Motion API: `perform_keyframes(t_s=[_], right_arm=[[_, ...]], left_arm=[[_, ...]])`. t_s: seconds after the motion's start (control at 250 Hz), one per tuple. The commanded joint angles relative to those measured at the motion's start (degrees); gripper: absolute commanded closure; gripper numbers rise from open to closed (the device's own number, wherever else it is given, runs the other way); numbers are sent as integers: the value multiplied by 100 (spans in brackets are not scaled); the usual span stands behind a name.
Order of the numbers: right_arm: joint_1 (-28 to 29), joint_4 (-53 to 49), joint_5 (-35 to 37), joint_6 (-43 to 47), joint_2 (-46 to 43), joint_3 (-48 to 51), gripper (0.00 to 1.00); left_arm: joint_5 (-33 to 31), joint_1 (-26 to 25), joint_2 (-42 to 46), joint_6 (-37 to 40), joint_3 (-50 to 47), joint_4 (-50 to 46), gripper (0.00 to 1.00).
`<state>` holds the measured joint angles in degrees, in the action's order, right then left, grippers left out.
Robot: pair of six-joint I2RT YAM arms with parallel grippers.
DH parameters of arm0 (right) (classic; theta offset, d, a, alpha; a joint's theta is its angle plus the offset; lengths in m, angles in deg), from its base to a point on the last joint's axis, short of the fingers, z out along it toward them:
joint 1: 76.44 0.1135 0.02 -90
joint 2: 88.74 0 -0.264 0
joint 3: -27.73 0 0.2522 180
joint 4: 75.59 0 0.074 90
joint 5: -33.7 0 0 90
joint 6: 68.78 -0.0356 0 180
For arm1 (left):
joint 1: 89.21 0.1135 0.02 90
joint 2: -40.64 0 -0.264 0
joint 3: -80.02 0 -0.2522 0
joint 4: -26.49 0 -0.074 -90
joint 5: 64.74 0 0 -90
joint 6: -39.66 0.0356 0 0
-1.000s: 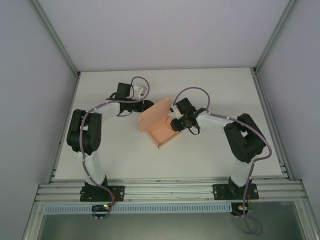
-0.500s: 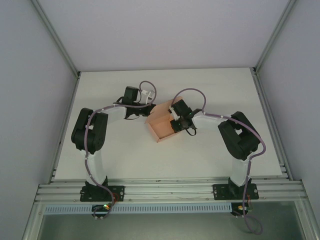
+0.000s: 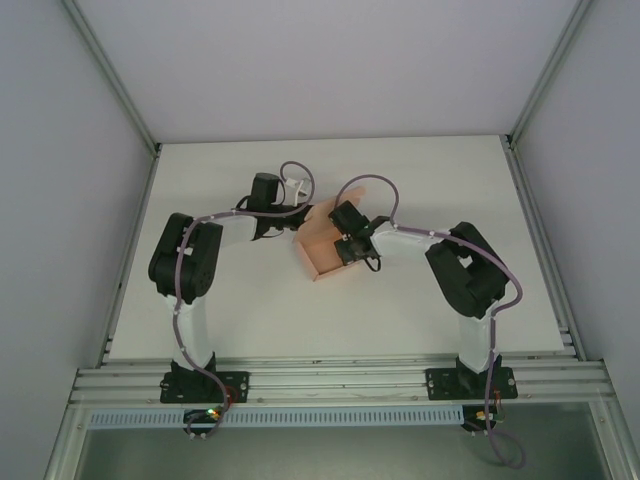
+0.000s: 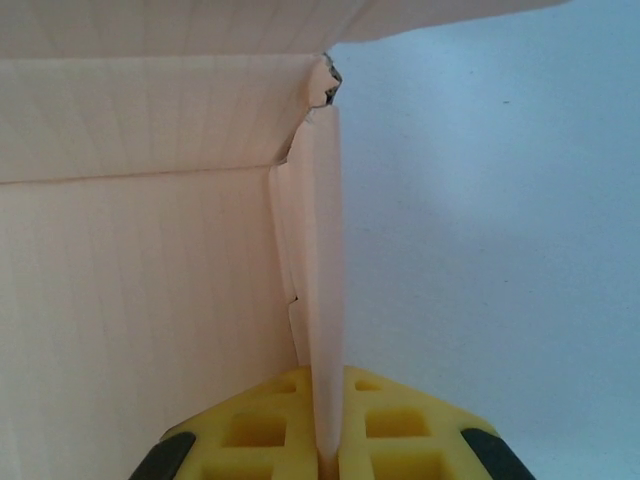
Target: Assemble paper box
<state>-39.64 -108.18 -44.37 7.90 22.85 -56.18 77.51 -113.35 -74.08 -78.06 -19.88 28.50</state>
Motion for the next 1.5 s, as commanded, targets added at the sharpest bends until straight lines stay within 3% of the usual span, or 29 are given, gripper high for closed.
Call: perform_keyframes(t_s=[0.0, 0.14, 0.2, 0.248, 0.311, 0.375, 0.487, 0.591, 0.715, 0.922, 1.046, 1.326, 1.426, 1.494], right_arm=[[99, 26, 618, -339, 464, -78, 100], [119, 262, 1362, -466, 125, 114, 100], [134, 941, 1212, -130, -353, 530, 100], [132, 1391, 986, 141, -742, 831, 100], [148, 1839, 845, 609, -1199, 1126, 100], [152, 2107, 538, 1163, -1598, 1374, 100], [147, 2349, 412, 1576, -2183, 1700, 100], [98, 2479, 234, 1673, -2657, 1947, 100], [-22, 3225, -837, 1722, -3258, 2487, 100], [-264, 3950, -2166, 1354, -3818, 2795, 100], [-300, 4023, -2400, 1304, -3923, 2754, 100], [-311, 4028, -2791, 1311, -3870, 2588, 100], [-305, 3623, -2688, 1482, -3723, 2445, 100], [-229, 3234, -2062, 1543, -3573, 2296, 100]], left_arm=[[447, -475, -71, 57, -103, -308, 88], [101, -373, 232, 391, -83, -800, 81], [-70, -280, 377, 466, -89, -932, 72], [-153, -174, 484, 472, -86, -977, 59], [-161, -52, 622, 433, -108, -928, 55], [-218, -4, 790, 515, -115, -988, 30], [-421, 257, 1170, 641, -170, -1040, 0], [-569, 428, 1472, 723, -257, -1126, 0], [-637, 635, 1640, 697, -419, -1102, 0], [238, 492, 1632, 948, -688, -607, 0], [947, 337, 1673, 929, -955, 86, 0], [1510, 55, 1729, 805, -1159, 959, 0], [1747, 51, 1682, 394, -1201, 1606, 0], [1965, 67, 1630, -95, -1232, 2273, 0]])
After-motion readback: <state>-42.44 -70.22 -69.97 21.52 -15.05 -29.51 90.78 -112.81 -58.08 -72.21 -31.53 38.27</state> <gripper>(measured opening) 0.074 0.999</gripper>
